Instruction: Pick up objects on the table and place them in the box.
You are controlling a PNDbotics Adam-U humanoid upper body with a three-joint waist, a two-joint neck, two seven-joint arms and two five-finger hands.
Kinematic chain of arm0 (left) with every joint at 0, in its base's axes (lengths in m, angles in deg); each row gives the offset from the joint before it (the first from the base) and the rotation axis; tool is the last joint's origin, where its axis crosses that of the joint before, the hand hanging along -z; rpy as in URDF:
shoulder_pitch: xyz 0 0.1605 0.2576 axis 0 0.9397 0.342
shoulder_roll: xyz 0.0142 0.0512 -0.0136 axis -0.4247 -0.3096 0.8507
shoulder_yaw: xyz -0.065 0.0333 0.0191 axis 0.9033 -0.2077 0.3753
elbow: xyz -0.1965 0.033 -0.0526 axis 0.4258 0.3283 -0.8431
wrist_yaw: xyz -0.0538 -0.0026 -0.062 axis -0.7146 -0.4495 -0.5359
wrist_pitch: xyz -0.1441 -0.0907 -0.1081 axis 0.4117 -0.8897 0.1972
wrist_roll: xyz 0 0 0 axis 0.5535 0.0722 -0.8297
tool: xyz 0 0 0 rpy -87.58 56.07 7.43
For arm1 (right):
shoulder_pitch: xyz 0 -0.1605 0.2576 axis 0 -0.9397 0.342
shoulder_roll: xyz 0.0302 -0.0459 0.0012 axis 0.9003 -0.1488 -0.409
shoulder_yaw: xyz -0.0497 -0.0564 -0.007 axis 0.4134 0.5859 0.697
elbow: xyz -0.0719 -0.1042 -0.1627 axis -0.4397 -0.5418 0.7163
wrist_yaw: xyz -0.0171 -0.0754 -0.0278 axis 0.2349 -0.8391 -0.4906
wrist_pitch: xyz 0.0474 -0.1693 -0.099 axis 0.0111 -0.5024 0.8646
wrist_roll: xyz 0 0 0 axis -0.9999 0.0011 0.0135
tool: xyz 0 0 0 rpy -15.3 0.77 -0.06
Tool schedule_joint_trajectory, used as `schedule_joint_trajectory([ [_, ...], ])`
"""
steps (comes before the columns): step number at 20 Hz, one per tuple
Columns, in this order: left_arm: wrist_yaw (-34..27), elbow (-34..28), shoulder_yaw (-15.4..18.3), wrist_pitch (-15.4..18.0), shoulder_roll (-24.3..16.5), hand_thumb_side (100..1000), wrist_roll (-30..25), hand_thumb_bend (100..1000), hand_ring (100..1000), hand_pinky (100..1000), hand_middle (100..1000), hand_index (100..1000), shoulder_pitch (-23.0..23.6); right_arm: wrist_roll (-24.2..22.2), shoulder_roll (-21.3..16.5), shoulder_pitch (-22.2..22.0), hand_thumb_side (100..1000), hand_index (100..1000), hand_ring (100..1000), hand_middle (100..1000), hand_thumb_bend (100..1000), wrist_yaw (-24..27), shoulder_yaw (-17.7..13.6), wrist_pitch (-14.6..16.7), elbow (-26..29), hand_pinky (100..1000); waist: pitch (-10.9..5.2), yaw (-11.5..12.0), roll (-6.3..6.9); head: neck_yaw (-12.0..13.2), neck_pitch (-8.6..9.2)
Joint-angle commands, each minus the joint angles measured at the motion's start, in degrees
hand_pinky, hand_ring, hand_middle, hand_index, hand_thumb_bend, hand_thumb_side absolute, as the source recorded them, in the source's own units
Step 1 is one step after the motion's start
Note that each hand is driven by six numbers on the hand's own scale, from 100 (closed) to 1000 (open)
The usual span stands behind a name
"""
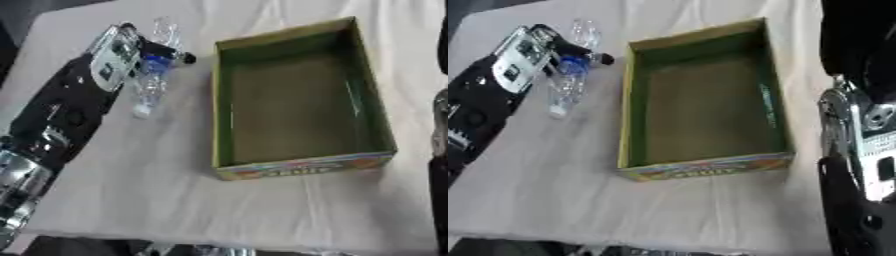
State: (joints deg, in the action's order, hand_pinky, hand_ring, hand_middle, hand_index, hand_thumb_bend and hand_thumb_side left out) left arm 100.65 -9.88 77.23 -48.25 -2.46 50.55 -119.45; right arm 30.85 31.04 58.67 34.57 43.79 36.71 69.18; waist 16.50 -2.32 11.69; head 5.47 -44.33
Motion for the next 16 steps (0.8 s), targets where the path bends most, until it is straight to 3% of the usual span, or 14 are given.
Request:
schedule_joint_trajectory([
  [1, -4.20, 1.31, 1.52, -0.66, 0.68, 413, 3.45, 855, 598, 379, 756, 818, -1.35, -0.37, -0.33, 0.82, 1000, 943, 981, 913, 100, 0.27, 0.06, 0.02, 1.09, 790, -0.86, 0.01, -0.66, -0.48, 0.21],
  [5, -6.83, 2.70, 1.29, -1.46, 1.65, 340, 8.39, 790, 483, 270, 694, 770, -1.89, -0.51, -0.25, 0.84, 1000, 943, 981, 912, 100, 0.35, 0.13, 0.03, 1.07, 790, -0.85, -0.05, -0.66, -0.37, 0.21],
  [12, -5.93, 3.71, 0.53, -2.68, 2.12, 202, 11.81, 627, 432, 216, 608, 686, -1.83, -0.48, -0.25, 0.75, 1000, 944, 983, 912, 100, 0.39, 0.02, -0.05, 1.12, 791, -0.76, -0.15, -0.50, -0.36, 0.21],
  [14, -4.99, 4.00, 0.46, -2.74, 2.18, 122, 12.24, 484, 421, 198, 594, 662, -1.81, -0.50, -0.25, 0.70, 1000, 944, 983, 912, 100, 0.39, 0.03, -0.10, 1.14, 791, -0.75, -0.10, -0.46, -0.37, 0.21],
  [15, -4.47, 4.15, 0.49, -2.75, 2.21, 100, 12.46, 330, 412, 184, 587, 644, -1.81, -0.50, -0.25, 0.68, 1000, 944, 983, 912, 100, 0.38, 0.02, -0.11, 1.14, 791, -0.75, -0.10, -0.45, -0.37, 0.21],
  [16, -3.80, 4.32, 0.55, -2.75, 2.21, 100, 12.92, 263, 407, 176, 582, 632, -1.83, -0.51, -0.25, 0.68, 1000, 944, 983, 912, 100, 0.38, 0.02, -0.12, 1.14, 791, -0.76, -0.11, -0.44, -0.37, 0.21],
])
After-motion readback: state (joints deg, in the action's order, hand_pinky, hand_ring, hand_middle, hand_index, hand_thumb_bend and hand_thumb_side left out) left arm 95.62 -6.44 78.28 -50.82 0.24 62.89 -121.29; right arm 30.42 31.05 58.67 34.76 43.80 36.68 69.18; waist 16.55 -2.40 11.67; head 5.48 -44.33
